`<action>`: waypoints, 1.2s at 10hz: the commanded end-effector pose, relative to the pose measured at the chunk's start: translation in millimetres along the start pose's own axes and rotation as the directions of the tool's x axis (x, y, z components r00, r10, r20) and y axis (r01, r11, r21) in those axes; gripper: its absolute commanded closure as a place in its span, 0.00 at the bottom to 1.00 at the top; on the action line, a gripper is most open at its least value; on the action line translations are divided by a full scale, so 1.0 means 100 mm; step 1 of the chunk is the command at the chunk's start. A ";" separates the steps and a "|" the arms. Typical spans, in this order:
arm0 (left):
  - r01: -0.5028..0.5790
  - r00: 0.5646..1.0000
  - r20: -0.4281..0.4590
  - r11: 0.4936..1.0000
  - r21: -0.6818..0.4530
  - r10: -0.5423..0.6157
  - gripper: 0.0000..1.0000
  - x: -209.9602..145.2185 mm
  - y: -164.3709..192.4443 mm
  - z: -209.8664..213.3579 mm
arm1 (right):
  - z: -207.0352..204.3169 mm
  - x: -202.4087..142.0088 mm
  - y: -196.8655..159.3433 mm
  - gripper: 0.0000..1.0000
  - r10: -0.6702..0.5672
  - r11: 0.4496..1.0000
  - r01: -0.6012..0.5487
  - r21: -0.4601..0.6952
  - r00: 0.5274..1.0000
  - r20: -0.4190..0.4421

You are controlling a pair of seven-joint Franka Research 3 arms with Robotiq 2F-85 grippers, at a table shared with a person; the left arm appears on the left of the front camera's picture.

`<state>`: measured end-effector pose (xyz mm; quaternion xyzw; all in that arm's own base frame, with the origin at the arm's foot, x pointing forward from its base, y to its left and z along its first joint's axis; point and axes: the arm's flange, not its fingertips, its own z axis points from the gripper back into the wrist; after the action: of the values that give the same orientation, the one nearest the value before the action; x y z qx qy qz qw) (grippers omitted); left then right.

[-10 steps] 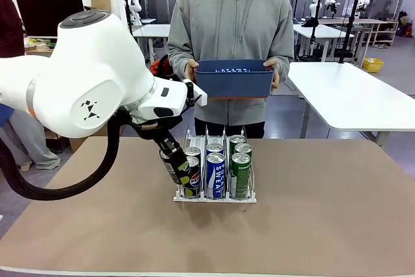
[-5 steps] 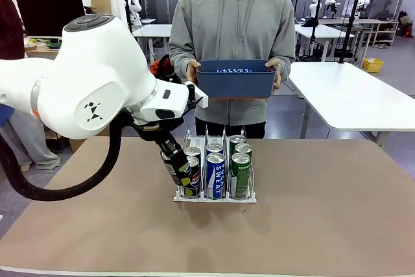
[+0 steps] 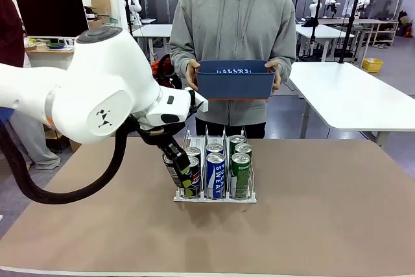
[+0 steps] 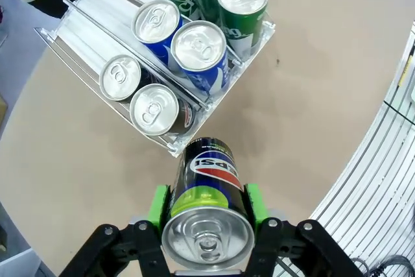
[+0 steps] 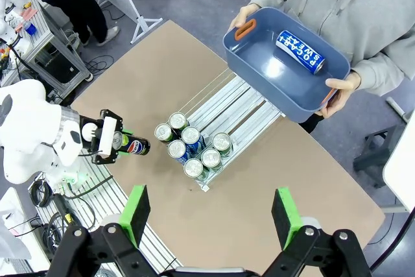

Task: Fill the beverage cans into the dispenser.
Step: Place the picked Pepsi coke in the line of the Automatic Can Dispenser with the same cans.

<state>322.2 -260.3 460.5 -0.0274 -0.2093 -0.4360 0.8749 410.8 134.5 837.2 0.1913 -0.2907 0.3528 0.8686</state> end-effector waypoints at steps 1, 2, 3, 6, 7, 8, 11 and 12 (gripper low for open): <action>-0.035 0.999 0.016 0.999 0.001 0.035 0.42 0.11 0.08 -0.13 | 0.01 -0.03 -0.01 0.00 -0.005 1.000 0.005 0.005 1.000 -0.005; -0.031 0.999 0.024 1.000 0.000 0.031 0.42 0.13 0.14 -0.18 | 0.01 -0.03 -0.01 0.00 -0.005 1.000 0.005 0.005 1.000 -0.005; -0.036 0.999 0.025 0.999 -0.018 0.036 0.42 0.18 0.16 -0.25 | 0.01 -0.03 -0.01 0.00 -0.005 1.000 0.005 0.005 1.000 -0.005; -0.067 0.998 -0.011 0.996 -0.053 0.067 0.42 0.24 0.30 -0.43 | 0.01 -0.03 -0.01 0.00 -0.005 1.000 0.005 0.005 1.000 -0.005; -0.080 0.997 -0.015 0.994 -0.068 0.080 0.42 0.27 0.38 -0.47 | 0.01 -0.03 -0.01 0.00 -0.005 1.000 0.005 0.005 1.000 -0.005; -0.089 0.996 -0.020 0.993 -0.077 0.088 0.42 0.27 0.48 -0.51 | 0.01 -0.03 -0.01 0.00 -0.005 1.000 0.005 0.005 1.000 -0.005; -0.120 0.993 -0.025 0.987 -0.109 0.118 0.42 0.32 0.63 -0.62 | 0.01 -0.03 -0.01 0.00 -0.005 1.000 0.005 0.005 1.000 -0.005; -0.132 0.991 -0.025 0.986 -0.105 0.130 0.42 0.35 0.69 -0.63 | 0.01 -0.03 -0.01 0.00 -0.005 1.000 0.005 0.005 1.000 -0.005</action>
<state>395.9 -270.8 420.4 -0.0837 -0.1663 -0.3849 0.9040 410.8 134.5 837.3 0.1913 -0.2908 0.3528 0.8686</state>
